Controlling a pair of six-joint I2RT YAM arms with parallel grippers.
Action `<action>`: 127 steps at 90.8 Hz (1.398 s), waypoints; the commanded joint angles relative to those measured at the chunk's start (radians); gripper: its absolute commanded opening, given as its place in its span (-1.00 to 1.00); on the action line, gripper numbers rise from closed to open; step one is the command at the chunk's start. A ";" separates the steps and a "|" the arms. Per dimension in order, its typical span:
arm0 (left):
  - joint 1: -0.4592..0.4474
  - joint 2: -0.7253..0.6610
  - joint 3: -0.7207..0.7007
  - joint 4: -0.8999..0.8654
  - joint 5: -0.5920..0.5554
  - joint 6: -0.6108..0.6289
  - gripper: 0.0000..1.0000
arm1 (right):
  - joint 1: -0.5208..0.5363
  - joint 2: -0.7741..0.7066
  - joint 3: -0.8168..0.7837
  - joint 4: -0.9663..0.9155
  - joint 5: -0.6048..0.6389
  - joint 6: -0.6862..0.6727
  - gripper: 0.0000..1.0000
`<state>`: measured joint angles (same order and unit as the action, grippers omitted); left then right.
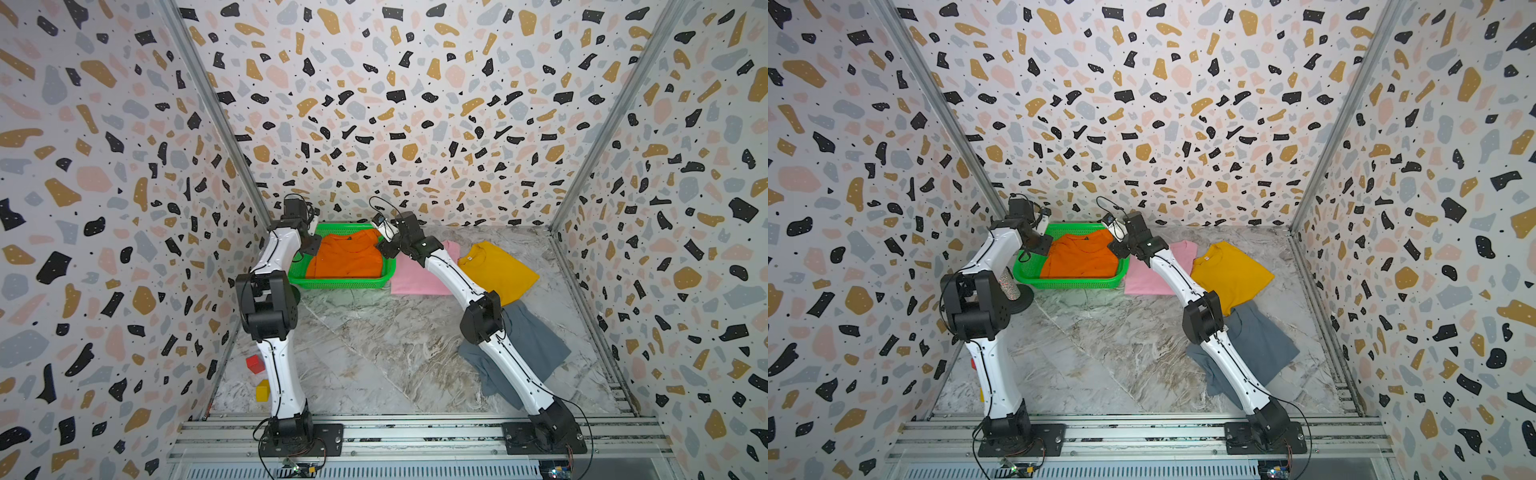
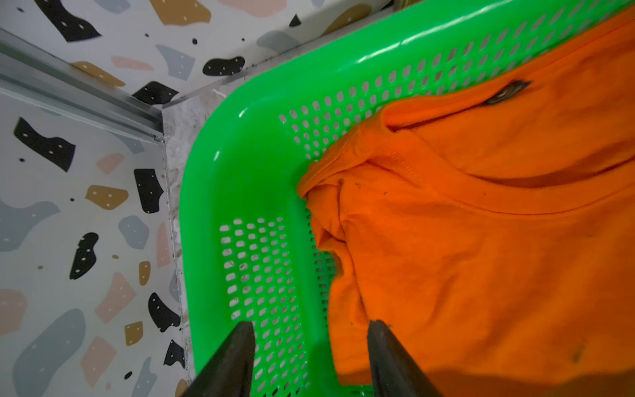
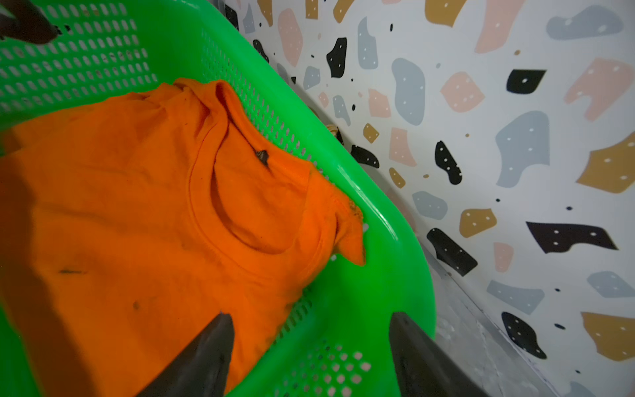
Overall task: Put the folded t-shirts into the basket
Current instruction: Place the T-shirt in the bin, then move the T-shirt to the center of the board.
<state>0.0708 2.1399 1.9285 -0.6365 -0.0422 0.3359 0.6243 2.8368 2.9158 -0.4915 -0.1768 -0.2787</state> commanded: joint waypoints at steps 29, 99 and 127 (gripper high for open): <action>-0.091 -0.300 -0.249 -0.078 0.293 -0.017 0.38 | -0.100 -0.701 -0.736 -0.182 -0.086 -0.052 0.71; -0.146 -0.307 -0.351 -0.090 0.362 -0.028 0.44 | -0.164 -0.522 -0.961 -0.288 0.041 -0.046 -0.01; -0.152 -0.274 -0.344 -0.140 0.336 0.008 0.44 | -0.120 -0.583 -1.125 -0.481 0.033 -0.118 -0.24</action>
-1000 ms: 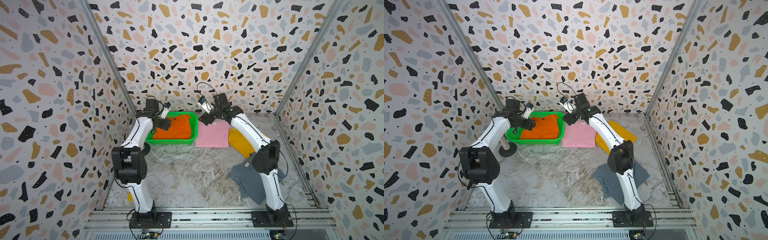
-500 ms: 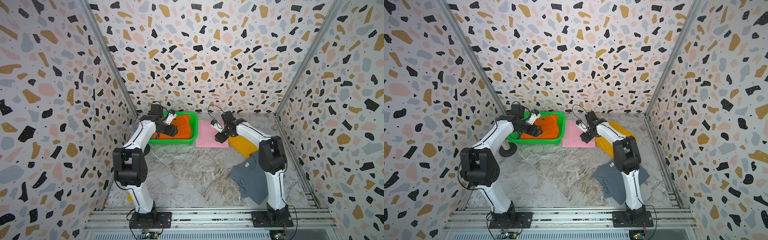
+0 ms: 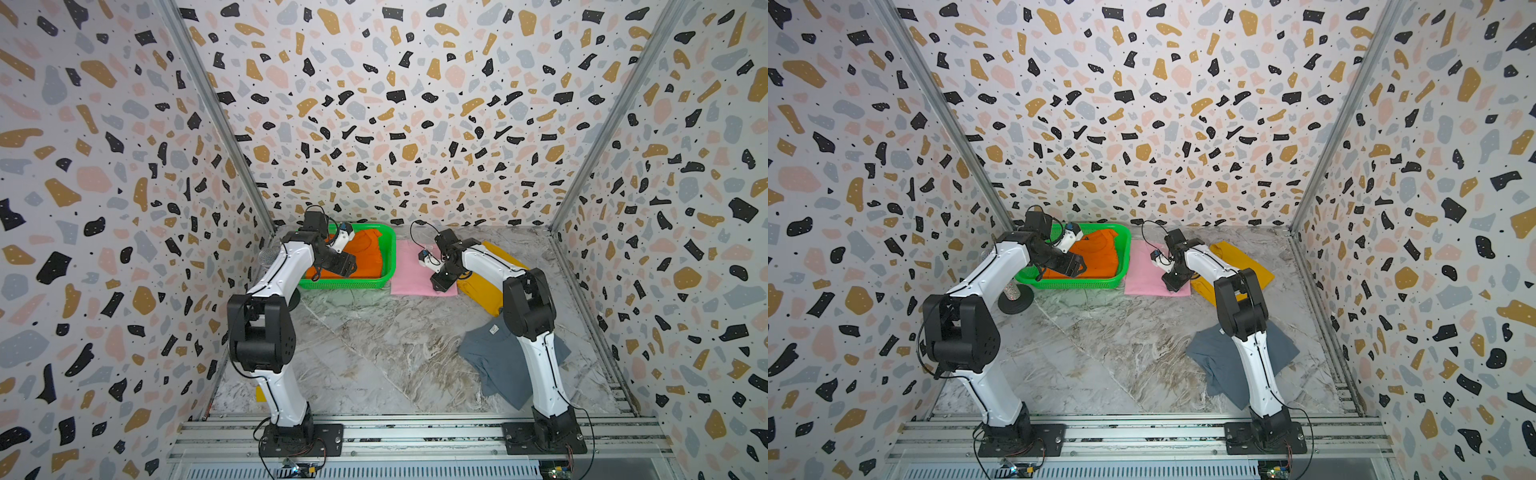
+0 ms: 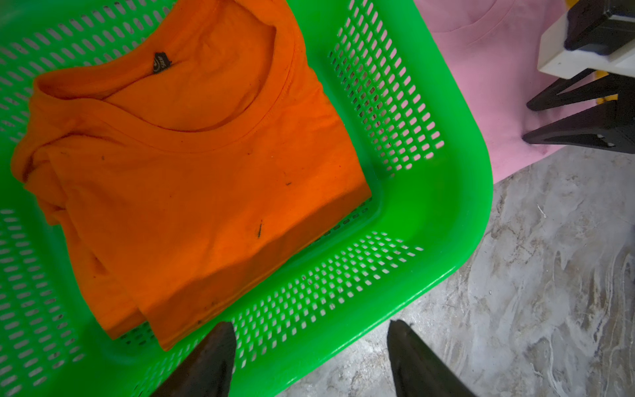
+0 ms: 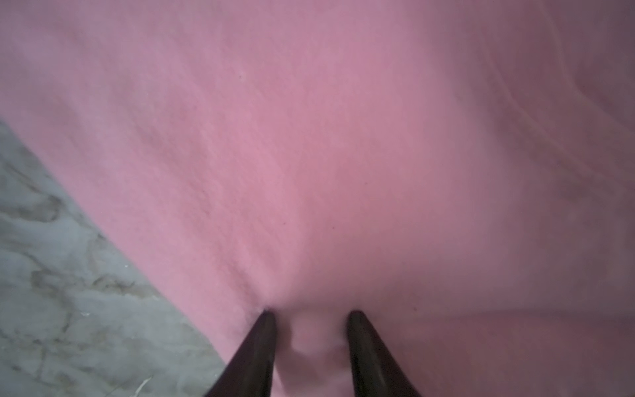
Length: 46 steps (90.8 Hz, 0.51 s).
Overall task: Put the folded t-shirts into the basket
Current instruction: Move the T-shirt to the center of the board.
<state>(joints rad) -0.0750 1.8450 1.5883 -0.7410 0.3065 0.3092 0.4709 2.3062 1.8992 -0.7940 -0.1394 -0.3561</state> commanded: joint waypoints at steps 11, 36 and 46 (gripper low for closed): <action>-0.014 0.024 -0.010 -0.050 -0.028 0.052 0.44 | 0.056 -0.120 -0.244 -0.179 -0.022 -0.054 -0.30; -0.078 0.042 0.029 -0.066 -0.019 0.051 0.42 | 0.086 -0.278 -0.503 -0.178 -0.099 -0.061 -0.37; -0.117 0.080 0.073 -0.038 -0.022 0.002 0.41 | 0.119 -0.341 -0.589 -0.166 -0.151 -0.051 -0.37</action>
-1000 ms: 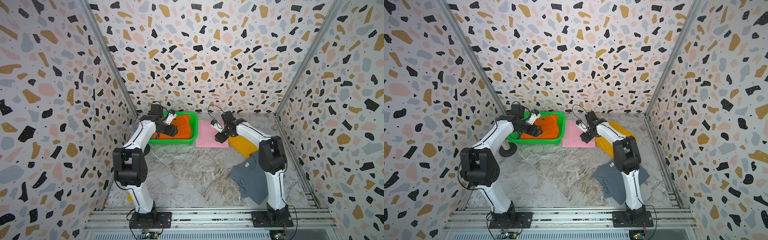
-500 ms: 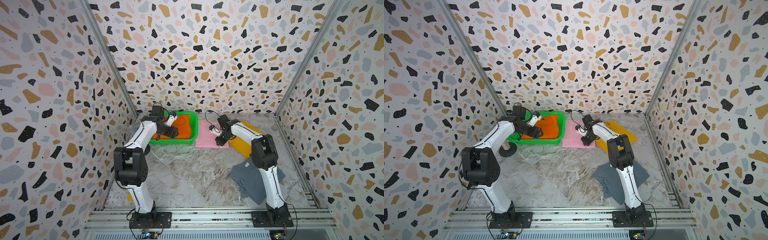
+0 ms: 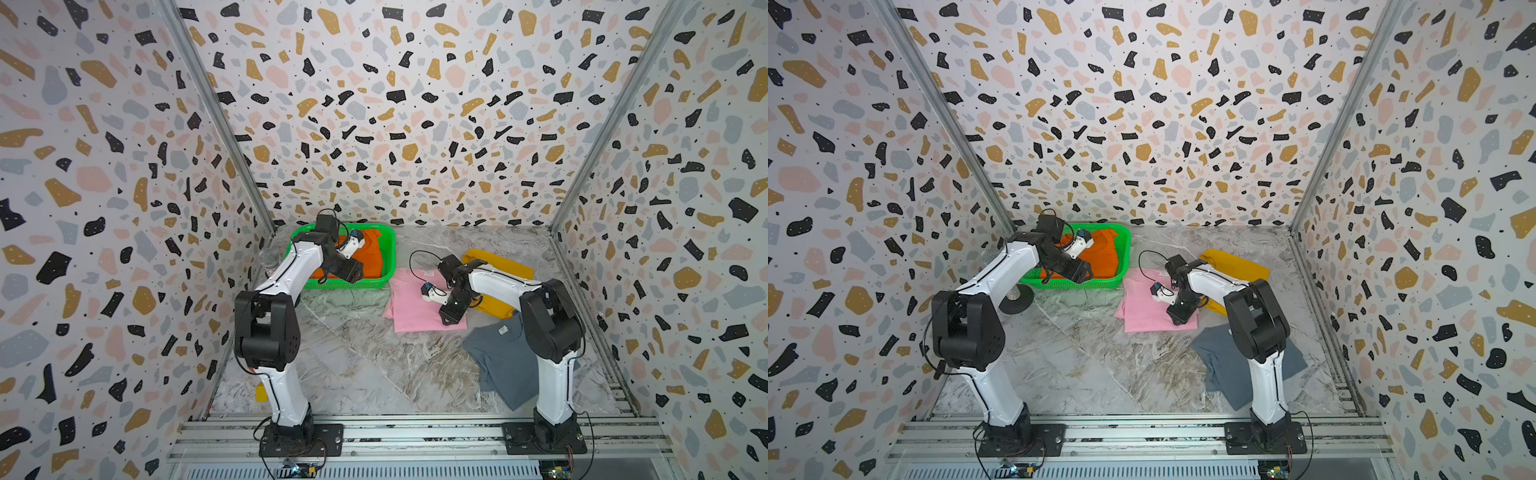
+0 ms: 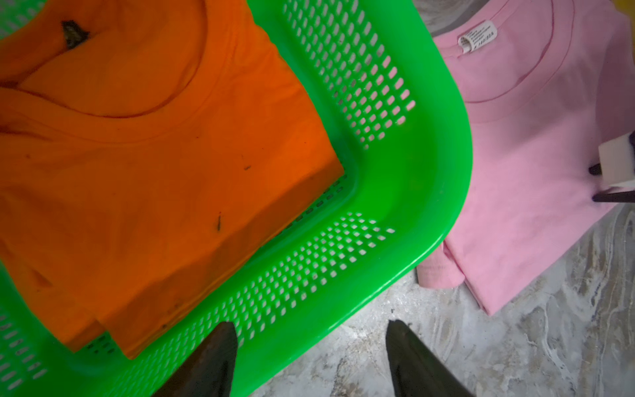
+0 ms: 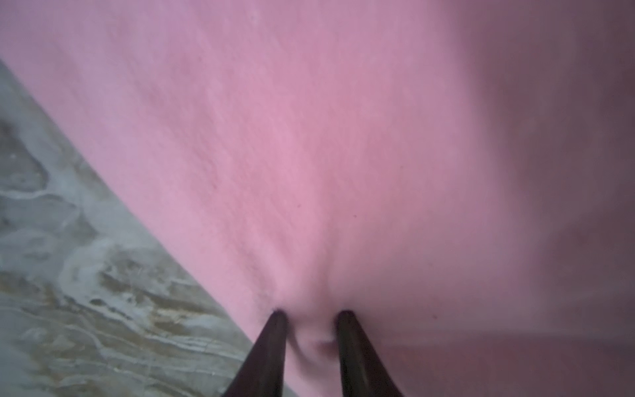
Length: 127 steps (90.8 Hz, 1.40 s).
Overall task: Put the folded t-shirts into the basket
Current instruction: Move the T-shirt to the center of the board, then move the bin to the center of the board.
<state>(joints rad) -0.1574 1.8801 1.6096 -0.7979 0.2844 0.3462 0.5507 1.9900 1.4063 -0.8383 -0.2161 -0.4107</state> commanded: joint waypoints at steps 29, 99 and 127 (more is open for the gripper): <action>-0.106 0.311 0.392 -0.007 0.062 -0.211 0.33 | 0.112 -0.161 -0.219 -0.107 -0.158 -0.001 -0.34; -0.247 0.630 0.774 -0.021 0.266 -0.426 0.26 | -0.118 -0.384 -0.286 -0.021 -0.179 -0.012 -0.18; -0.359 0.743 0.938 0.138 0.260 -0.686 0.29 | -0.182 -0.403 -0.281 -0.021 -0.173 -0.010 -0.17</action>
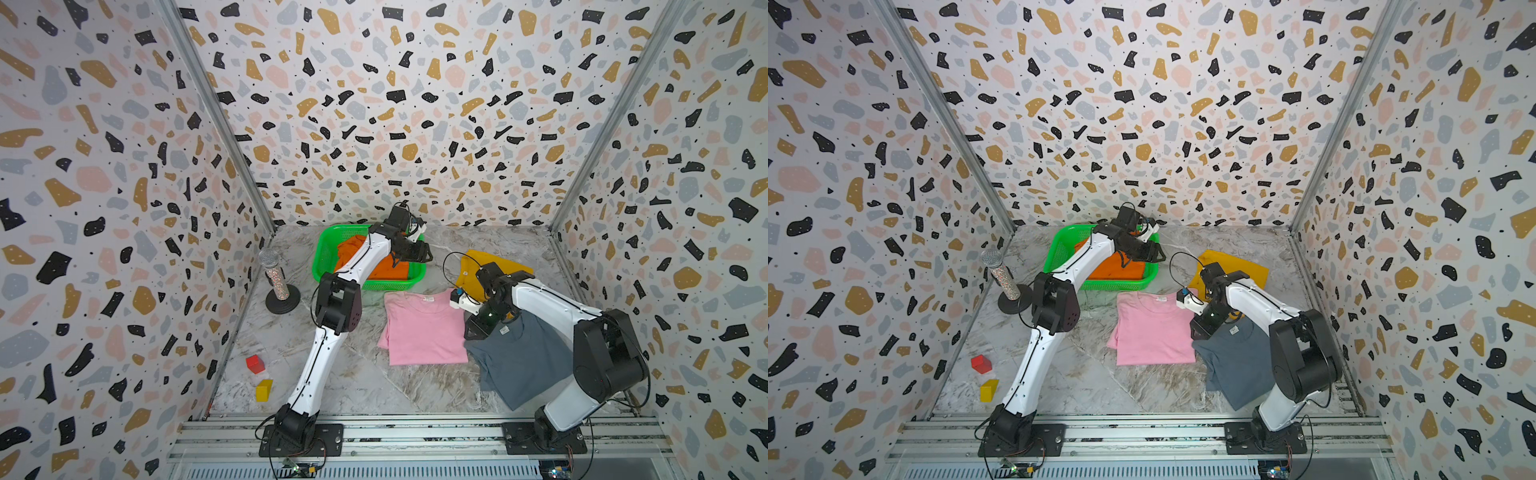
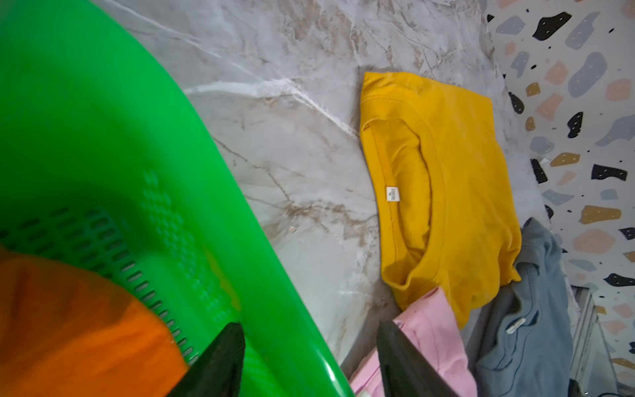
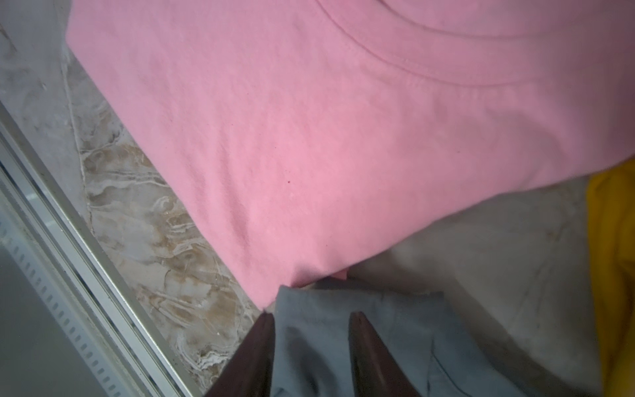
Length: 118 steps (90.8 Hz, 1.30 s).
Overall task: Put the folded t-shirts into the basket
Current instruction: Move the bin to the center of the board, then move the T-shirt to the center of the board.
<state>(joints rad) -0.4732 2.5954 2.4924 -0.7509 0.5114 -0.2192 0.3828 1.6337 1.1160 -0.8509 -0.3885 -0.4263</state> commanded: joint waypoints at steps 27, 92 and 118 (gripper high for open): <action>-0.044 -0.118 0.085 -0.002 0.015 0.024 0.43 | -0.083 -0.099 -0.004 0.037 -0.004 0.043 0.04; -0.133 -0.995 -1.298 0.142 -0.331 0.752 0.51 | -0.146 -0.189 -0.022 0.130 0.213 0.092 0.87; -0.279 -0.786 -1.283 0.206 -0.416 0.778 0.36 | -0.176 -0.227 -0.048 0.144 0.258 0.075 0.87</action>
<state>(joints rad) -0.7185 1.7542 1.1694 -0.6006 0.1368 0.5259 0.2108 1.4403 1.0805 -0.7025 -0.1555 -0.3454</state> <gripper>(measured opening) 0.696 0.938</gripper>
